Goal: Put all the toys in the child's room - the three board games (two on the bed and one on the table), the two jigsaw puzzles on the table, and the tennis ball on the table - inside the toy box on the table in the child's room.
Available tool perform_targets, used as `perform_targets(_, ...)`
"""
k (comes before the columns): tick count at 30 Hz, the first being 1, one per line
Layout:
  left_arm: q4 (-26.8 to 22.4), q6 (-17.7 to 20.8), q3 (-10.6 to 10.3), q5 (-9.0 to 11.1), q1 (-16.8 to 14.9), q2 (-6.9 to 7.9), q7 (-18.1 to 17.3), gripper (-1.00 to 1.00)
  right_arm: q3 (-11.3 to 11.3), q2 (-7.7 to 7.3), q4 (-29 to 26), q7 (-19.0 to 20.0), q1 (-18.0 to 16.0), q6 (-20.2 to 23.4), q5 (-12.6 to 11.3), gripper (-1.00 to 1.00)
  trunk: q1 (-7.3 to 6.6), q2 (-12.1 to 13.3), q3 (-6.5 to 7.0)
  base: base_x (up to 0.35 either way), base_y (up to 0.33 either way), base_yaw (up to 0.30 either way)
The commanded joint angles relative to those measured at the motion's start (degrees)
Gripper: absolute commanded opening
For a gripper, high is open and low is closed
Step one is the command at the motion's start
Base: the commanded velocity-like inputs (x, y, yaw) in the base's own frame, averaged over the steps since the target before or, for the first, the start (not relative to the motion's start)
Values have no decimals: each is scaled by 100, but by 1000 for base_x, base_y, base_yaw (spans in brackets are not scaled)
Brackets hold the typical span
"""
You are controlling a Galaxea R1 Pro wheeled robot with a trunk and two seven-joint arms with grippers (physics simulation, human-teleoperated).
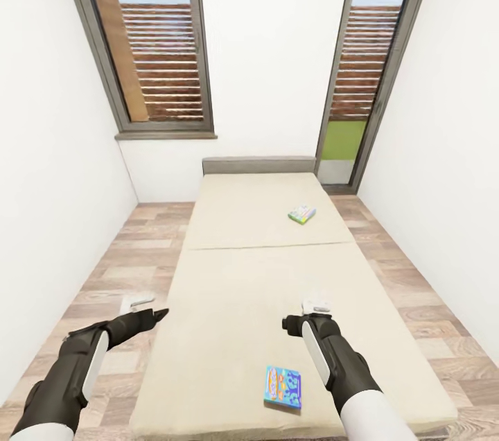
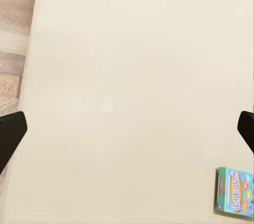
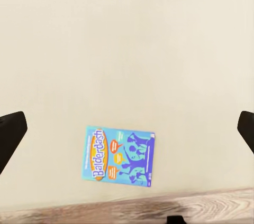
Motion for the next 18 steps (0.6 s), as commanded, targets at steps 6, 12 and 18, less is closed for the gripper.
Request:
perform_targets(6,-832,842,57,-10,20,17,-1059,100,11,0,42,-47,-4,9,-65,100,3,-12,-68,0,0,0)
perform_targets(12,-1123,1443,231,4,38,518,-2911,100,11,-1,95,-39,-4,-26,-69,100,3,-12,-124,0,0,0)
perform_targets(18,-1145,1634,255,-38,39,769,-4152,100,11,-1,200,-38,-13,-150,-70,100,3,-12,-180,0,0,0)
